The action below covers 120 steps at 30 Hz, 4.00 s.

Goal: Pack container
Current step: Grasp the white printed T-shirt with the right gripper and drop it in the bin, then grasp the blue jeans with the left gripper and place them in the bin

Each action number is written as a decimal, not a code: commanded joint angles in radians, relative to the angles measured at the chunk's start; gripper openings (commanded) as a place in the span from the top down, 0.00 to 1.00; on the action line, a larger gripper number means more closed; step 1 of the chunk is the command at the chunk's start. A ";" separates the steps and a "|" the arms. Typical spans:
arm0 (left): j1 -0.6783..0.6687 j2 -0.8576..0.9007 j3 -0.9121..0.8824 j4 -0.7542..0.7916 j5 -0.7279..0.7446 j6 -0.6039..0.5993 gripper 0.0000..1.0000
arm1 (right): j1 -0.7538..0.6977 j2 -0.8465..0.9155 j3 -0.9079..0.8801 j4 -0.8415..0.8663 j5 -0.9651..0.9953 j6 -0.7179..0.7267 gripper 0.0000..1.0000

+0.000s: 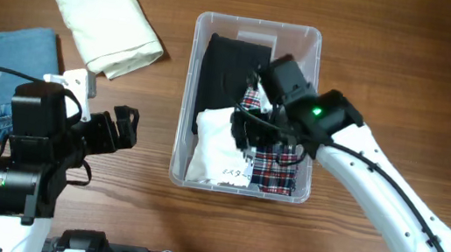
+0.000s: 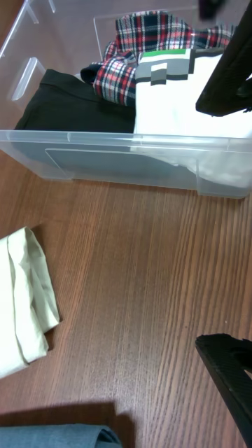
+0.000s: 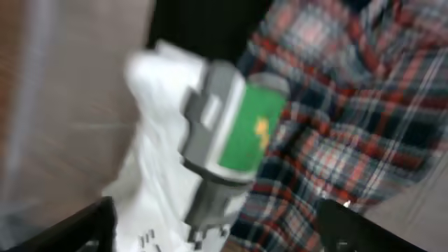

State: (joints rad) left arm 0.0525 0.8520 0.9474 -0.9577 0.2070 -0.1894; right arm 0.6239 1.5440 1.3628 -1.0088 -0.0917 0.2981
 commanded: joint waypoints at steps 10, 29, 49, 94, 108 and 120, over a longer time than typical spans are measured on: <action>-0.003 0.002 0.016 0.002 0.009 -0.002 0.00 | 0.002 0.362 -0.250 0.141 -0.173 -0.198 0.96; 0.122 0.090 0.027 0.146 -0.242 -0.190 0.00 | -0.235 -0.157 0.087 -0.100 0.004 -0.194 0.00; 0.885 1.152 0.378 0.400 0.027 -0.154 0.00 | -0.246 -0.106 -0.033 -0.107 0.013 -0.137 0.00; -0.441 0.423 0.378 0.369 0.216 -0.231 0.96 | -0.735 -0.335 0.068 -0.196 0.223 0.016 0.00; -0.697 0.727 0.378 0.495 -0.060 -0.664 0.96 | -0.735 -0.332 0.068 -0.201 0.214 0.016 0.00; -0.599 0.736 0.378 0.165 -0.381 -0.686 0.00 | -0.735 -0.332 0.068 -0.201 0.210 0.012 0.00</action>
State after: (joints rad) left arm -0.6289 1.5932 1.3251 -0.6437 0.0715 -0.8776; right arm -0.1085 1.2072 1.4223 -1.2106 0.1314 0.3065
